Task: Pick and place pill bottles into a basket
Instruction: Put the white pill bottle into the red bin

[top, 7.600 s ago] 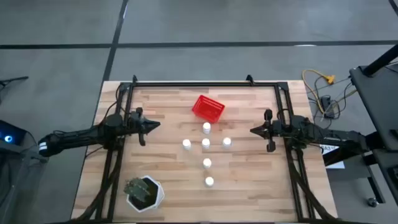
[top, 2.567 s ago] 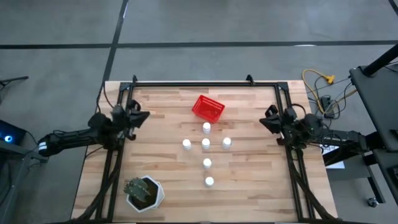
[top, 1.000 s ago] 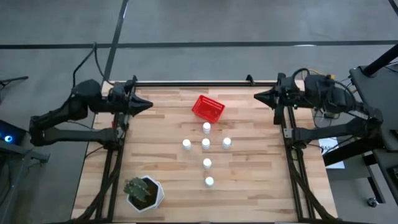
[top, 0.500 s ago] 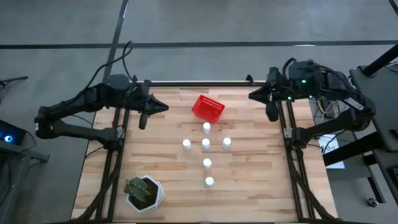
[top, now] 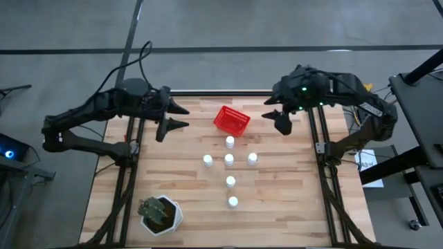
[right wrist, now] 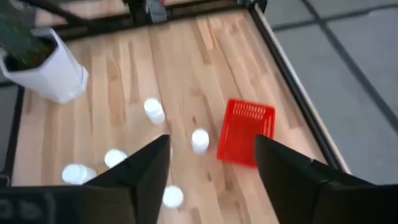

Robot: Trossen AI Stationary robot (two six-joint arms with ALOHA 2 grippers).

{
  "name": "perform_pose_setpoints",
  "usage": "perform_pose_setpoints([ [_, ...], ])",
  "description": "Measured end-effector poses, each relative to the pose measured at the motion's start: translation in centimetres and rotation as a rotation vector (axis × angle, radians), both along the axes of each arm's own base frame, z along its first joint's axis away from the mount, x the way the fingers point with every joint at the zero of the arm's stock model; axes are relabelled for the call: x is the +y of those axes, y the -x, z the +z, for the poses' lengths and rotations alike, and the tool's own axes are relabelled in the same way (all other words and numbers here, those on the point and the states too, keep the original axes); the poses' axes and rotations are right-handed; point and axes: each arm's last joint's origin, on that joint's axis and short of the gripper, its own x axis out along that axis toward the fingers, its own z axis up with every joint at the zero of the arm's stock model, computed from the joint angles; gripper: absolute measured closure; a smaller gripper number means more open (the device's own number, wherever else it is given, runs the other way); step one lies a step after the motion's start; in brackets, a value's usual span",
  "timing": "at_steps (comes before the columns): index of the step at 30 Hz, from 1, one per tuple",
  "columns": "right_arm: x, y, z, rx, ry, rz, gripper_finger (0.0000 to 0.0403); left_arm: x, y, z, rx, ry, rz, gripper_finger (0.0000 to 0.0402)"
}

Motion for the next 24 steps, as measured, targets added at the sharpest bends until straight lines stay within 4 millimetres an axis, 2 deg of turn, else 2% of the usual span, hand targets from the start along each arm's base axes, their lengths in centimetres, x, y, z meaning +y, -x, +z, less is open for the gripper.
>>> perform_pose_setpoints([
  [8,-0.4,-2.5,-2.3,0.209,-0.016,0.018,0.0119,0.3,-1.6,-0.9,0.052,0.02,-0.016,0.0144],
  [17,-0.7,-3.8,-5.0,0.341,-0.019,0.054,0.0121,0.3,-1.6,-2.2,0.174,0.028,-0.029,0.0142],
  [21,-0.8,-4.0,-5.5,0.333,-0.014,0.053,0.0138,0.4,-1.4,-2.0,0.161,0.006,0.001,0.0161],
  [24,-0.8,-4.0,-5.7,0.311,-0.014,0.047,0.0157,0.4,-1.0,-1.8,0.15,-0.024,0.04,0.0202],
])
